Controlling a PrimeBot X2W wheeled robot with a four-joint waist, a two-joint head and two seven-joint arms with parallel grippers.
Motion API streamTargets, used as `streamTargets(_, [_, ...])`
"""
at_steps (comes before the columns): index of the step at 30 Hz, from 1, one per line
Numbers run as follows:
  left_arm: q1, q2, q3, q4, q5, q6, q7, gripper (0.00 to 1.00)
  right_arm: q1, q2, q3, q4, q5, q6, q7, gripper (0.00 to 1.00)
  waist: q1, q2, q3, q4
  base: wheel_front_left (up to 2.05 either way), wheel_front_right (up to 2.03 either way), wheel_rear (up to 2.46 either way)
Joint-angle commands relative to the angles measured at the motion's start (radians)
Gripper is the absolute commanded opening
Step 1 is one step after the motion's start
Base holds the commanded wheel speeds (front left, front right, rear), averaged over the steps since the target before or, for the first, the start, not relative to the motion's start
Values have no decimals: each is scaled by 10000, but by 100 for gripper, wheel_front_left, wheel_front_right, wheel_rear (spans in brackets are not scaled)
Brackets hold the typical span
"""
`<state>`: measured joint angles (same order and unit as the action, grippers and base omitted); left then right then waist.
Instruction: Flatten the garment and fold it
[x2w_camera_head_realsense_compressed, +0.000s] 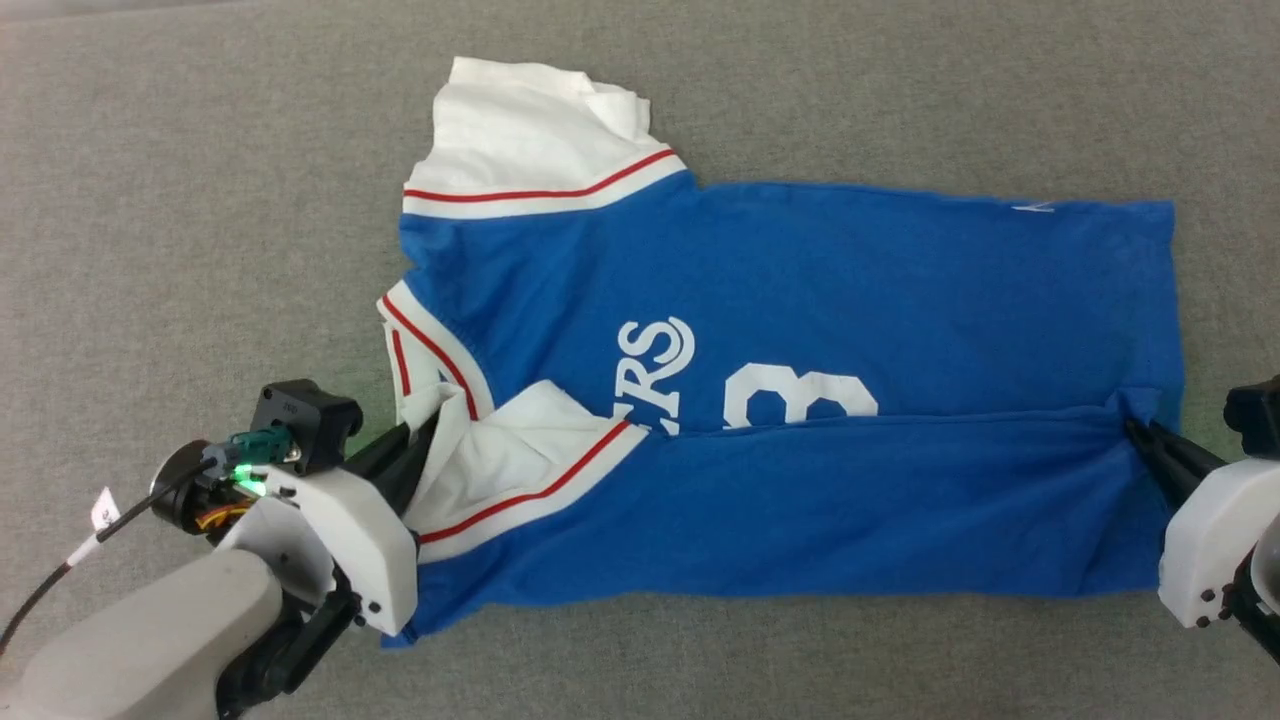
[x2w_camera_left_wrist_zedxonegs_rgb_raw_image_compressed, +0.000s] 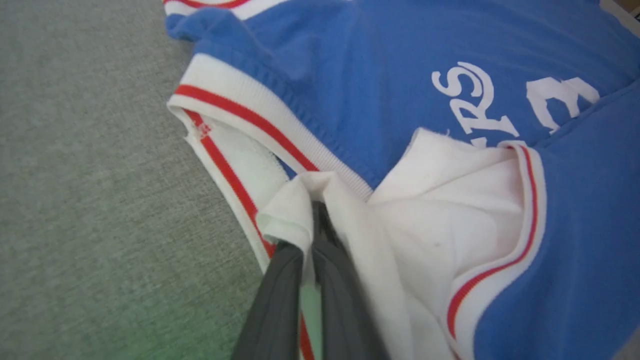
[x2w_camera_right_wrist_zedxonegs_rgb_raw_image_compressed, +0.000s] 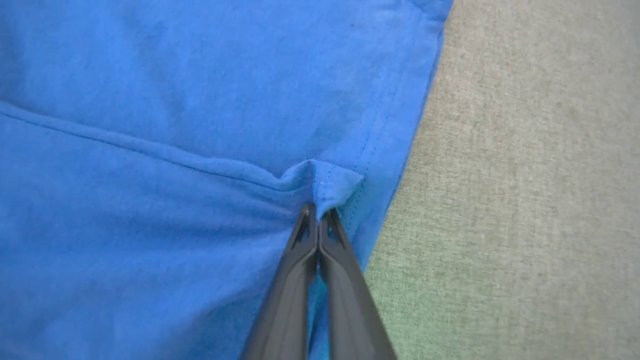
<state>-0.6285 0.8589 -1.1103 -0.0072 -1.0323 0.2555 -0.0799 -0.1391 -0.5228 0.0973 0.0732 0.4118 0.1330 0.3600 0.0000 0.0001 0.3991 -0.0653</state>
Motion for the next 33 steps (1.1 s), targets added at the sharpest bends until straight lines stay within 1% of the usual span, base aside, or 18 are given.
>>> streamTargets(1, [-96, -108, -78, 195, -108, -46, 61, 95, -45, -4, 4, 137, 57, -23, 20, 40, 0, -1, -31, 23, 0, 0, 0])
streamTargets(2, [-92, -175, -51, 261, -148, -58, 13, 100, -53, -2, -6, 180, 74, -23, -12, 100, 0, -1, -58, 35, 0, 0, 0])
streamTargets(7, [55, -401, 227, 450, -416, 18, -450, 100, -22, 71, -90, 232, 136, -23, -117, 100, 0, -1, -363, 55, 0, 0, 0])
streamTargets(10, [325, -328, 491, 341, -548, 217, -969, 100, 114, 161, -304, 49, 179, -23, -235, 100, 0, -1, -646, 44, 0, 0, 0])
streamTargets(12, [604, -229, 704, 120, -612, 452, -1299, 100, 300, 261, -544, -155, 157, -23, -329, 100, 0, -1, -852, 46, 0, 0, 0])
streamTargets(14, [953, -123, 998, -189, -612, 794, -1571, 100, 557, 445, -913, -431, 74, -23, -482, 100, 0, -1, -1052, 68, 0, 0, 0])
streamTargets(17, [1593, -49, 1659, -734, -315, 1528, -1782, 100, 967, 904, -1675, -946, -342, -23, -882, 100, 0, -1, -1294, 116, 0, 0, 0])
streamTargets(20, [2386, -264, 2767, -1441, 728, 2345, -1811, 100, 1370, 1561, -2458, -1527, -1115, -23, -1484, 100, 0, -1, -1487, 173, 0, 0, 0])
streamTargets(21, [2386, -264, 2767, -1441, 728, 2345, -1811, 100, 1370, 1561, -2458, -1527, -1115, -23, -1484, 100, 0, -1, -1487, 173, 0, 0, 0])
streamTargets(22, [3123, -547, 3473, -1890, 1578, 2748, -1814, 100, 1638, 2096, -2894, -1886, -1659, -23, -1895, 100, 0, -1, -1596, 219, 0, 0, 0])
streamTargets(24, [3891, -846, 3976, -2204, 2366, 2967, -1815, 100, 1915, 2633, -3233, -2192, -2207, -23, -2301, 100, 0, -1, -1711, 255, 0, 0, 0])
streamTargets(26, [4579, -1245, 4530, -2416, 3080, 3100, -1816, 100, 2225, 3150, -3429, -2403, -2674, -23, -2619, 100, 0, -1, -1825, 300, 0, 0, 0])
streamTargets(27, [4920, -1456, 4740, -2472, 3386, 3085, -1816, 100, 2366, 3393, -3501, -2494, -2890, -23, -2779, 100, 0, -1, -1887, 314, 0, 0, 0])
streamTargets(31, [6139, -2261, 5276, -2329, 4211, 2813, -1817, 100, 2824, 4231, -3689, -2637, -3451, -23, -3212, 100, 0, -1, -2154, 361, 0, 0, 0])
streamTargets(32, [6398, -2471, 5401, -2241, 4332, 2742, -1817, 100, 2917, 4361, -3702, -2640, -3542, -23, -3286, 100, 0, -1, -2236, 369, 0, 0, 0])
streamTargets(33, [6398, -2471, 5401, -2241, 4332, 2742, -1817, 100, 2917, 4361, -3702, -2640, -3542, -23, -3286, 100, 0, -1, -2236, 369, 0, 0, 0])
